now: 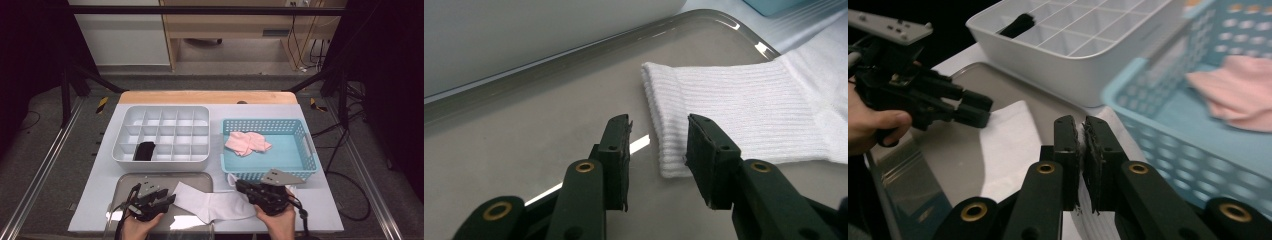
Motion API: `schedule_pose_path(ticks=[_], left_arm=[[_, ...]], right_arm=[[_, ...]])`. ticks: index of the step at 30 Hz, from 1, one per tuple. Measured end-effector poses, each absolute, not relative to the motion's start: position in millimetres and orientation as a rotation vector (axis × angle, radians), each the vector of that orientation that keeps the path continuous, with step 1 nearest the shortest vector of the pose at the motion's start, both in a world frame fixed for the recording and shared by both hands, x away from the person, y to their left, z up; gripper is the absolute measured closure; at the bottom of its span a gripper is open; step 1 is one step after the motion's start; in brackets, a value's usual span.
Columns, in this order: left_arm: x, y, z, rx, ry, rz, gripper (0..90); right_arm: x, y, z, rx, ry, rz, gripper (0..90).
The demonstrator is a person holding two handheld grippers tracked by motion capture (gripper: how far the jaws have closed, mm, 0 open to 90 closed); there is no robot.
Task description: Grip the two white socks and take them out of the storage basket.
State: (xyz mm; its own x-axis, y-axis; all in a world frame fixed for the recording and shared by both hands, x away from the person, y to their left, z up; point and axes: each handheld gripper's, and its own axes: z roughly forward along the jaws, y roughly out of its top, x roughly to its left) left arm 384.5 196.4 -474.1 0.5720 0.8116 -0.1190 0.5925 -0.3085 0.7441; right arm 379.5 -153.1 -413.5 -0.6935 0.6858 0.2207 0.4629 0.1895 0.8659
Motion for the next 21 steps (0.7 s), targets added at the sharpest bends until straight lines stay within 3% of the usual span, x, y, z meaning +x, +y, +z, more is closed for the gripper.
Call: schedule_pose_path(ticks=[9, 14, 21], left_arm=[[384, 199, -471, 2.006, 1.113, 0.363, 60.1], [382, 200, -464, 1.974, 1.104, 0.364, 57.9], [379, 193, -448, 1.945, 1.049, 0.348, 54.7]], right_arm=[[392, -103, -454, 1.080, 2.416, 1.351, 83.8], [393, -105, -463, 1.106, 2.418, 1.333, 77.9], [389, -139, -442, 1.110, 2.253, 1.392, 68.4]])
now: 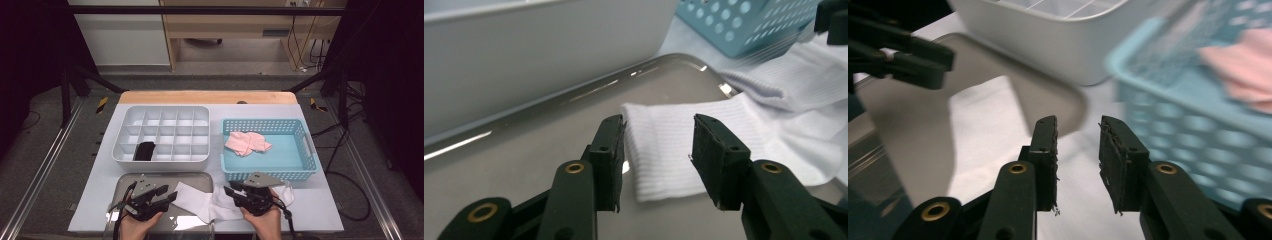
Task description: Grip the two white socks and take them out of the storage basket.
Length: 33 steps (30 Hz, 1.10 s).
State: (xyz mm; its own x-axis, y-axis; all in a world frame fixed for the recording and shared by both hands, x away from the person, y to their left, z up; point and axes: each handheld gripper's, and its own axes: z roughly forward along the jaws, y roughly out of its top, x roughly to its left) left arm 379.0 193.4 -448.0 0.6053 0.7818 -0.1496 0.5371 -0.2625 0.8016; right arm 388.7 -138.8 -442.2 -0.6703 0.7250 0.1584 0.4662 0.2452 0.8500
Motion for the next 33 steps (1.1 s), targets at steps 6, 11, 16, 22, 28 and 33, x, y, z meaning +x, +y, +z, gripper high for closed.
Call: schedule_pose_path(ticks=[6, 11, 16, 22, 28, 33], left_arm=[[382, 173, -434, 1.967, 0.980, 0.340, 53.5], [387, 150, -432, 2.000, 0.948, 0.335, 53.5], [392, 128, -435, 2.014, 0.928, 0.288, 53.5], [396, 99, -445, 2.058, 0.904, 0.241, 52.9], [397, 79, -455, 2.109, 0.890, 0.231, 57.3], [399, 71, -464, 2.154, 0.912, 0.242, 65.3]], right_arm=[[386, -189, -438, 1.235, 2.127, 1.301, 67.6], [385, -218, -447, 1.304, 2.092, 1.210, 67.3], [386, -233, -452, 1.338, 2.072, 1.135, 66.9], [386, -247, -458, 1.376, 2.043, 1.045, 65.6], [388, -266, -466, 1.457, 1.994, 0.969, 63.2], [392, -274, -474, 1.503, 1.990, 0.925, 64.5]])
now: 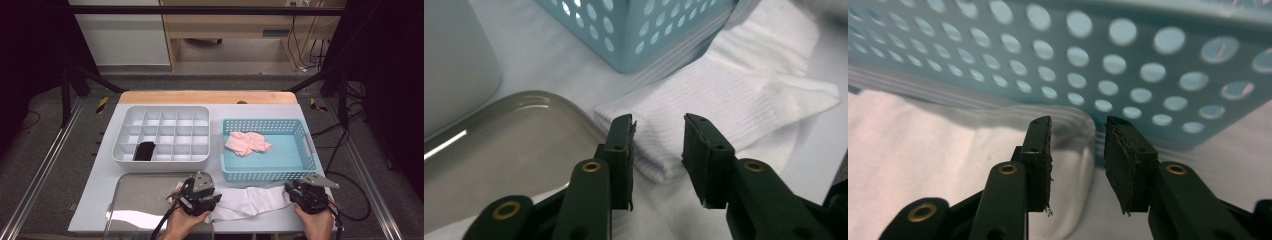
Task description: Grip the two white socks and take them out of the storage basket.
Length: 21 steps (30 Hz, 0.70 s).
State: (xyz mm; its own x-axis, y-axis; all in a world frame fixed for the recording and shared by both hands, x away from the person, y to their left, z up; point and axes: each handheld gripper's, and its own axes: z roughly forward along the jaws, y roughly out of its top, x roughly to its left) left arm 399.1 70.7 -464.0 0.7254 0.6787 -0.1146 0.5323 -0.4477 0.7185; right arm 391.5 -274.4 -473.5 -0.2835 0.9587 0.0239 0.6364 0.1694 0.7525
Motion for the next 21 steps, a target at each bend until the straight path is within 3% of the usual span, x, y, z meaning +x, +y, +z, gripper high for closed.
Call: schedule_pose_path(ticks=[8, 21], left_arm=[[399, 71, -468, 2.153, 0.929, 0.260, 83.8], [387, 102, -432, 2.027, 0.862, 0.257, 87.2]], right_arm=[[393, -276, -477, 1.551, 2.040, 0.911, 84.0], [374, -265, -438, 1.452, 1.969, 1.043, 87.4]])
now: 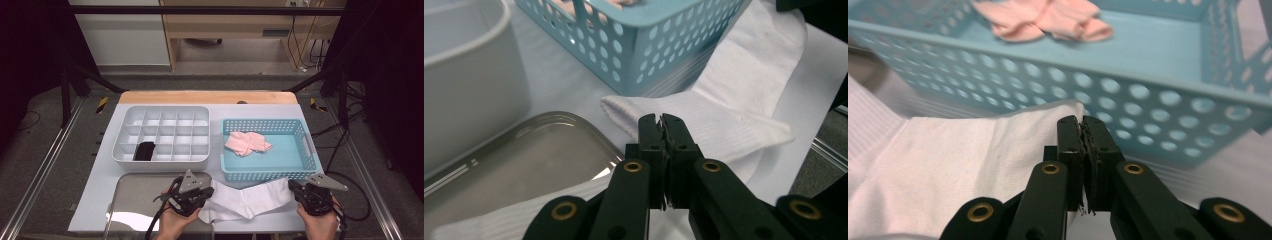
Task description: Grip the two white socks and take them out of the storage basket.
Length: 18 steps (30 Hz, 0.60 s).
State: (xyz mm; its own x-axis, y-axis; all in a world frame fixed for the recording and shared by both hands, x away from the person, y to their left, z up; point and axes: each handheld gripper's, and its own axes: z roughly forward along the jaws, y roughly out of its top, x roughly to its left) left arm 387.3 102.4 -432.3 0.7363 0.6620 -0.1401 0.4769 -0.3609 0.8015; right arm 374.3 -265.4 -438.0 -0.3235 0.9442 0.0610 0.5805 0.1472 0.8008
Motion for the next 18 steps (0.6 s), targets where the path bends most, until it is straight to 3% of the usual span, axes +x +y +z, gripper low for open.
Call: schedule_pose_path(ticks=[8, 18], left_arm=[[380, 155, -417, 1.966, 0.909, 0.293, 87.2], [377, 201, -429, 1.951, 0.990, 0.279, 87.2]], right_arm=[[370, -231, -428, 1.371, 2.061, 1.191, 87.2], [371, -204, -428, 1.347, 2.144, 1.272, 87.4]])
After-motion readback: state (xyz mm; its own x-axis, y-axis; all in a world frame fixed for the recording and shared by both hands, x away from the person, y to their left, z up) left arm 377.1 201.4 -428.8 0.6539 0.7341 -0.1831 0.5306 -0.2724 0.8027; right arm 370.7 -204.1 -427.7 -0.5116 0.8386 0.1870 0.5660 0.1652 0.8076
